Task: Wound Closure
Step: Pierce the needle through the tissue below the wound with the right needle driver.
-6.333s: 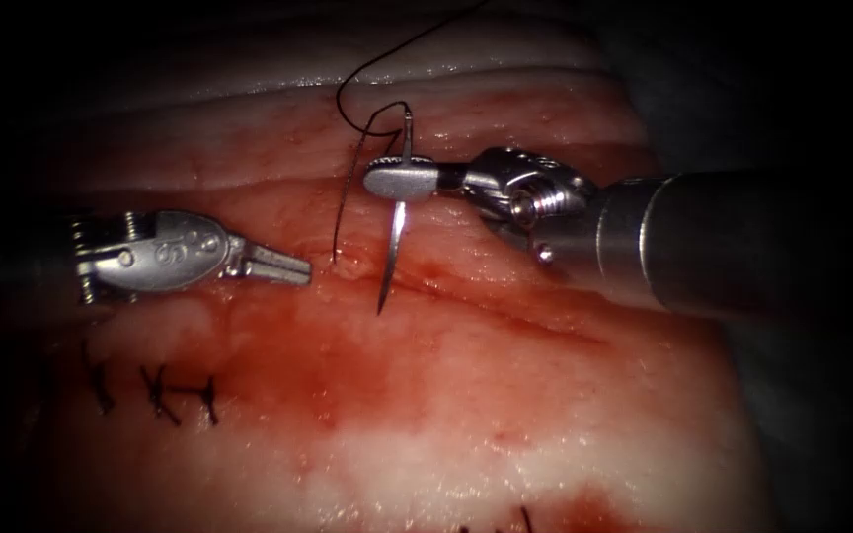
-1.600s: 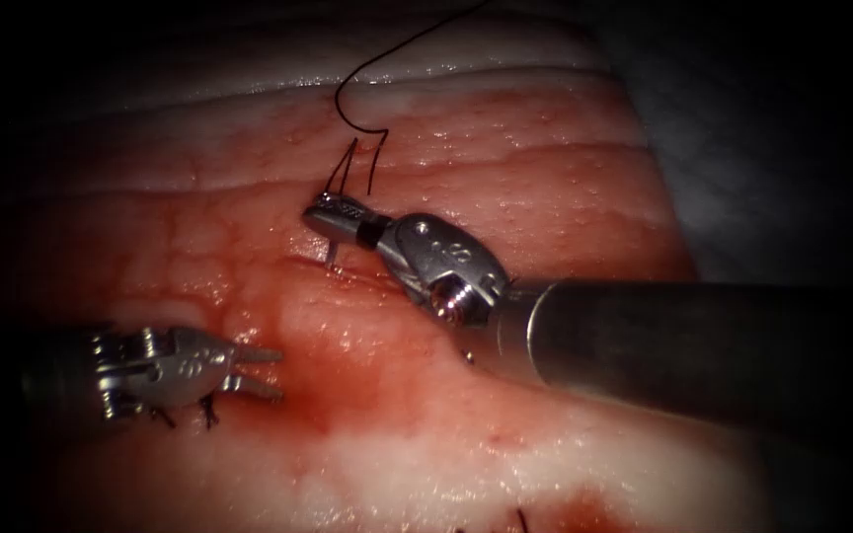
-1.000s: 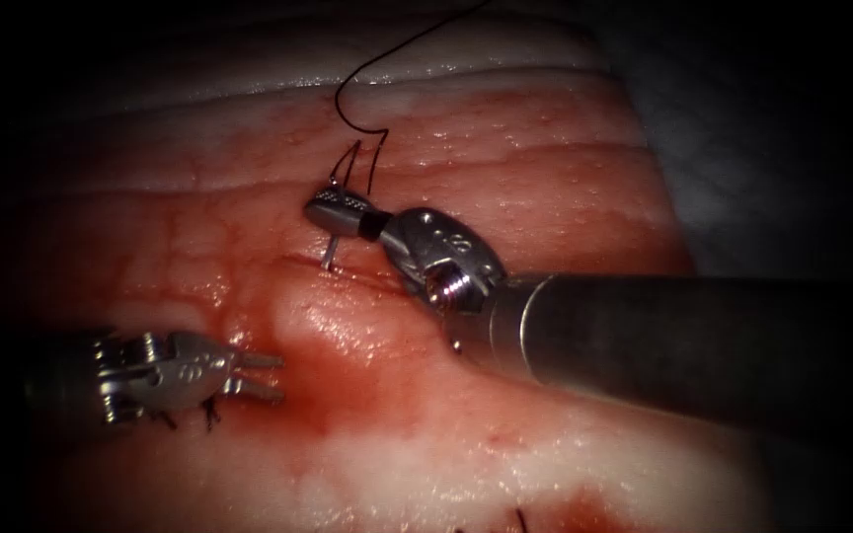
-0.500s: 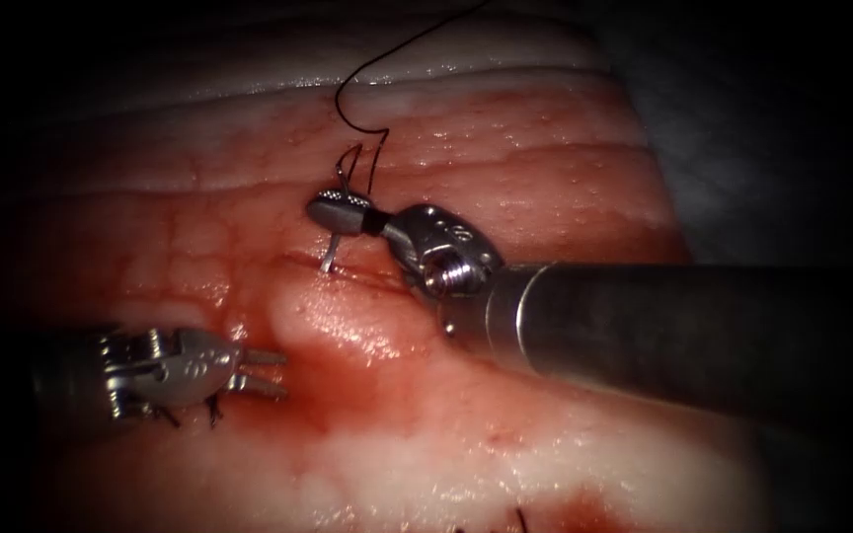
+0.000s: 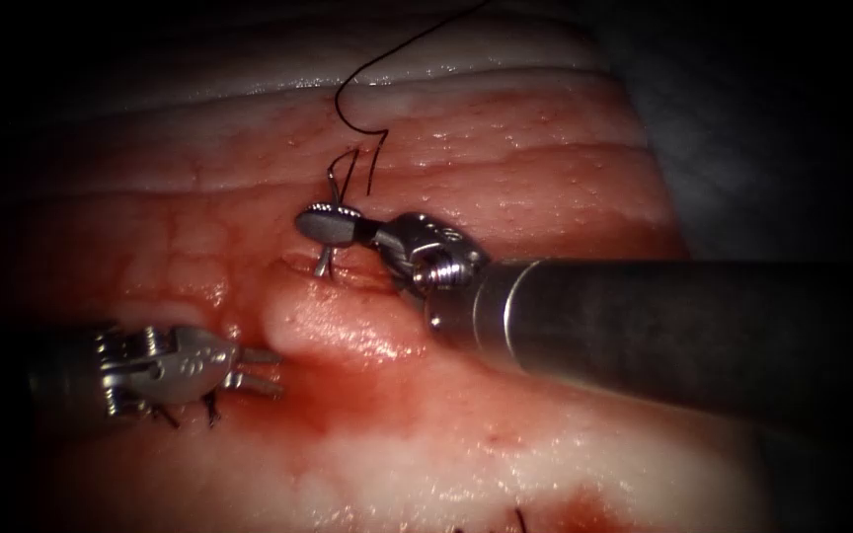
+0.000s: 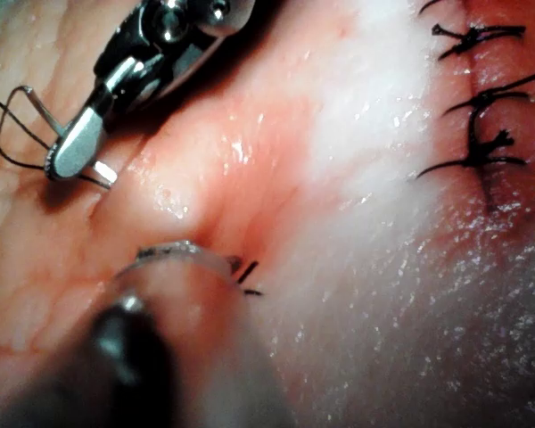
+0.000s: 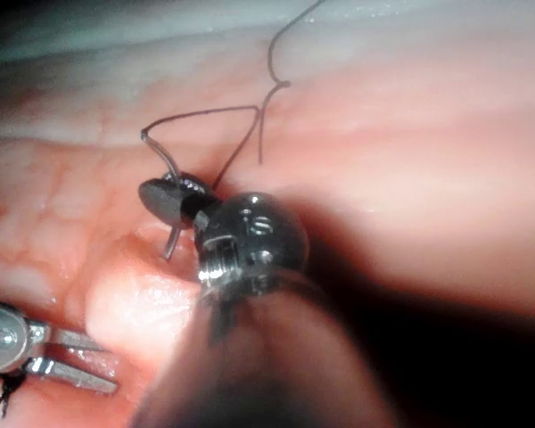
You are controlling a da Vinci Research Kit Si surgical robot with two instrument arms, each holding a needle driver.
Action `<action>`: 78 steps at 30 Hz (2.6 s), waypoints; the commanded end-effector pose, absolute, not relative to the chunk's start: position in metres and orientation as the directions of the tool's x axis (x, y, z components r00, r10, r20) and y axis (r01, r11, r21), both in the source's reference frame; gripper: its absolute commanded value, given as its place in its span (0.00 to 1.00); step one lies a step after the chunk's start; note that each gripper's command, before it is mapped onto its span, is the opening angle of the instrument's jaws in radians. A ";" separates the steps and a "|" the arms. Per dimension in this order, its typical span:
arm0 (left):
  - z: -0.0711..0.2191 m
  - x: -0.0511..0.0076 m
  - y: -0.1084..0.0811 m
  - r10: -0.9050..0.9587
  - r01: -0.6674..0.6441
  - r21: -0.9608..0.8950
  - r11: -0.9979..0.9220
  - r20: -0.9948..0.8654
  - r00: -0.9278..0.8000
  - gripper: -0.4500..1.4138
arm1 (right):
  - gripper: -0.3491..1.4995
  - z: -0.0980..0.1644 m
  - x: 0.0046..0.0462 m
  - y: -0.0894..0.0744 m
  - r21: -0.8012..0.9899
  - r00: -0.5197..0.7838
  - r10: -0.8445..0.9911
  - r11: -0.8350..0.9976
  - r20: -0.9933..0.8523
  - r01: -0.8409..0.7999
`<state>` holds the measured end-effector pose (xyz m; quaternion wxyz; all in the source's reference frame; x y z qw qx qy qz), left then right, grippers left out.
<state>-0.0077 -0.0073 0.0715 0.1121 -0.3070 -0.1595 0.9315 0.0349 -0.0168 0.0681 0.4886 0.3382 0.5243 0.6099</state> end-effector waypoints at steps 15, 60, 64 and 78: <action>0.072 -0.0082 -0.007 0.308 -0.111 -0.368 -0.923 -0.537 -0.786 0.22 | 0.00 0.064 0.0396 -0.021 0.980 -0.264 0.952 -0.183 0.155 -0.081; 0.071 -0.0053 -0.006 0.252 -0.050 -0.339 -0.939 -0.586 -0.770 0.19 | 0.64 0.067 0.0328 -0.014 0.777 -0.262 0.869 0.195 -0.420 -0.598; 0.071 -0.0053 -0.006 0.246 -0.045 -0.335 -0.941 -0.588 -0.771 0.19 | 0.59 0.067 0.0328 -0.013 0.778 -0.275 0.860 0.198 -0.430 -0.597; 0.071 -0.0051 -0.005 0.145 0.033 -0.235 -0.972 -0.700 -0.700 0.13 | 0.00 0.066 0.0336 -0.013 0.847 -0.348 0.898 0.050 -0.269 -0.528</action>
